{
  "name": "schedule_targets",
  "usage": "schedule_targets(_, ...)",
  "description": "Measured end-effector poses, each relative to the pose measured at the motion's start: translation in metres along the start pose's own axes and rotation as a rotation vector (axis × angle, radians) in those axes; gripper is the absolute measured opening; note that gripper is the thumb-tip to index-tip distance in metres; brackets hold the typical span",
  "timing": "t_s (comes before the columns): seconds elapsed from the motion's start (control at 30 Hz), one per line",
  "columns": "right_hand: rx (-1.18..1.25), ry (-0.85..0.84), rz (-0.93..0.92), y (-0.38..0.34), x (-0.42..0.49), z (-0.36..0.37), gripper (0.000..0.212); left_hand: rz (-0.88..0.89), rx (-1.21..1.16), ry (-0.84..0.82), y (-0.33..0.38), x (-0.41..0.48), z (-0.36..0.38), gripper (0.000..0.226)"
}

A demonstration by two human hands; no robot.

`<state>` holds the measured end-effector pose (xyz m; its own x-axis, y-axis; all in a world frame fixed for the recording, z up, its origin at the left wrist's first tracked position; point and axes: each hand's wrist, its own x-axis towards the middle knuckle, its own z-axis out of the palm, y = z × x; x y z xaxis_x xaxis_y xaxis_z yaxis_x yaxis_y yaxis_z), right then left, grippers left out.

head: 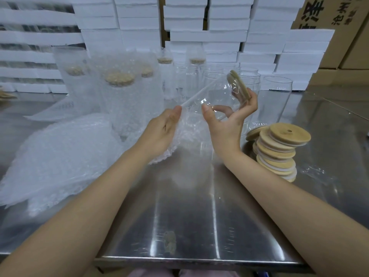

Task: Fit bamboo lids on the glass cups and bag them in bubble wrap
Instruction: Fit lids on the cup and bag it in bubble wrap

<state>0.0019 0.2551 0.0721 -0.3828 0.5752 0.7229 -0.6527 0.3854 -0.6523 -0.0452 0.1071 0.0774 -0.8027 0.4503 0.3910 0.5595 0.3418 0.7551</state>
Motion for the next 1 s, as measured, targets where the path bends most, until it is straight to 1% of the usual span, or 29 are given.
schedule_targets(0.07,0.017,-0.021,-0.016,-0.004,-0.002,0.001,0.081,0.003,-0.088,0.027,0.002,0.0,0.001,0.073)
schedule_targets(0.13,0.034,-0.022,-0.027,-0.009,-0.003,0.002,0.081,0.0,-0.131,0.075,0.004,0.001,0.001,0.068)
schedule_targets(0.2,0.057,-0.023,0.023,-0.013,-0.005,0.004,0.082,-0.007,-0.102,0.115,0.006,0.001,-0.001,0.071)
schedule_targets(0.27,0.087,-0.014,0.107,-0.013,-0.006,0.005,0.091,-0.001,-0.057,0.151,0.005,0.002,-0.002,0.074)
schedule_targets(0.33,0.082,-0.007,0.128,-0.012,-0.006,0.005,0.097,-0.001,-0.05,0.17,0.004,0.003,-0.003,0.065)
schedule_targets(0.4,0.083,-0.011,0.107,-0.012,-0.006,0.004,0.098,-0.018,-0.079,0.211,0.002,0.006,-0.005,0.054)
schedule_targets(0.43,0.09,-0.017,0.092,-0.011,-0.006,0.004,0.098,-0.022,-0.091,0.243,0.0,0.007,-0.007,0.052)
schedule_targets(0.5,0.137,-0.036,0.098,-0.008,-0.005,0.004,0.099,-0.023,-0.096,0.296,-0.004,0.01,-0.009,0.055)
schedule_targets(0.57,0.187,-0.084,0.101,-0.008,-0.006,0.005,0.096,-0.014,-0.084,0.313,-0.008,0.014,-0.01,0.055)
schedule_targets(0.63,0.139,-0.125,0.038,-0.009,-0.009,0.006,0.093,0.039,-0.051,0.317,-0.008,0.017,-0.01,0.045)
schedule_targets(0.67,0.076,-0.133,-0.015,-0.008,-0.01,0.005,0.095,0.069,-0.02,0.316,-0.008,0.017,-0.011,0.041)
schedule_targets(0.73,-0.081,-0.153,-0.097,-0.002,-0.011,0.002,0.098,0.087,0.045,0.332,-0.008,0.017,-0.012,0.043)
schedule_targets(0.77,-0.136,-0.15,-0.103,0.0,-0.01,0.001,0.097,0.049,0.044,0.343,-0.008,0.018,-0.013,0.048)
schedule_targets(0.8,-0.175,-0.139,-0.111,0.002,-0.01,-0.001,0.096,-0.03,0.019,0.34,-0.007,0.019,-0.015,0.053)
schedule_targets(0.87,-0.213,-0.109,-0.144,0.002,-0.008,-0.003,0.091,-0.228,0.006,0.272,-0.003,0.02,-0.021,0.058)
schedule_targets(0.9,-0.222,-0.094,-0.153,0.001,-0.007,-0.003,0.088,-0.291,0.059,0.204,-0.002,0.02,-0.024,0.058)
schedule_targets(0.93,-0.226,-0.08,-0.151,-0.001,-0.006,-0.003,0.086,-0.32,0.141,0.111,-0.001,0.019,-0.026,0.055)
schedule_targets(1.0,-0.233,-0.067,-0.145,-0.002,-0.005,-0.003,0.086,-0.338,0.352,-0.139,0.0,0.015,-0.027,0.054)
